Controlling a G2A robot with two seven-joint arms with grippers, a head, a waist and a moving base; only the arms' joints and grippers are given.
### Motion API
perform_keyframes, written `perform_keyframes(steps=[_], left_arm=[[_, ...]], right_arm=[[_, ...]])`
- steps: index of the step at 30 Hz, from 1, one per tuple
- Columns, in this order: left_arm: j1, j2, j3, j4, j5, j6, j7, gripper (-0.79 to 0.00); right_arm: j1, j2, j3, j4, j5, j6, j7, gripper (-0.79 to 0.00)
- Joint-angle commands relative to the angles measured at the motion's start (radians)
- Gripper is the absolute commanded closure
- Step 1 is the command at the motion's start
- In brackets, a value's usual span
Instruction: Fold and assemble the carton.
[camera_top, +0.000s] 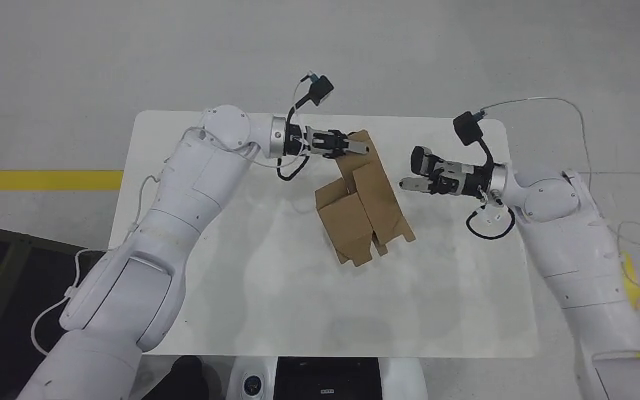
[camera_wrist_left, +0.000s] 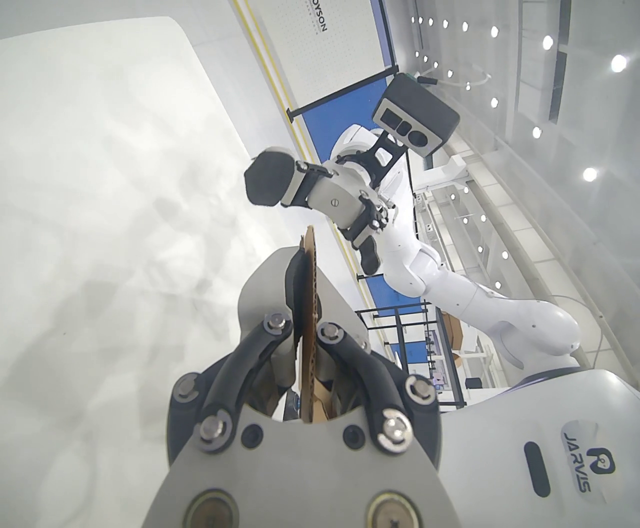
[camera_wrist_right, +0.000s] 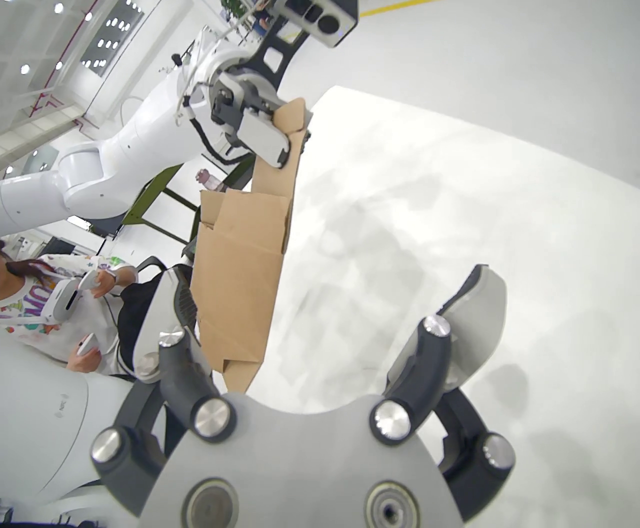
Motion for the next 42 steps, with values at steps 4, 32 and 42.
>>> perform_keyframes(steps=[4, 32, 42], left_arm=[[-0.011, -0.015, 0.023, 0.002, -0.002, -0.016, -0.018, 0.0], [-0.024, -0.035, 0.073, -0.011, -0.01, -0.077, -0.006, -0.249], [0.0, 0.001, 0.007, -0.046, -0.102, -0.111, 0.028, -0.785]], right_arm=[[0.034, 0.023, -0.095, -0.01, 0.058, 0.021, 0.021, -0.785], [0.175, 0.142, -0.454, -0.002, 0.297, -0.063, -0.063, 0.0], [0.219, 0.173, -0.536, 0.011, 0.422, -0.099, -0.099, 0.0]])
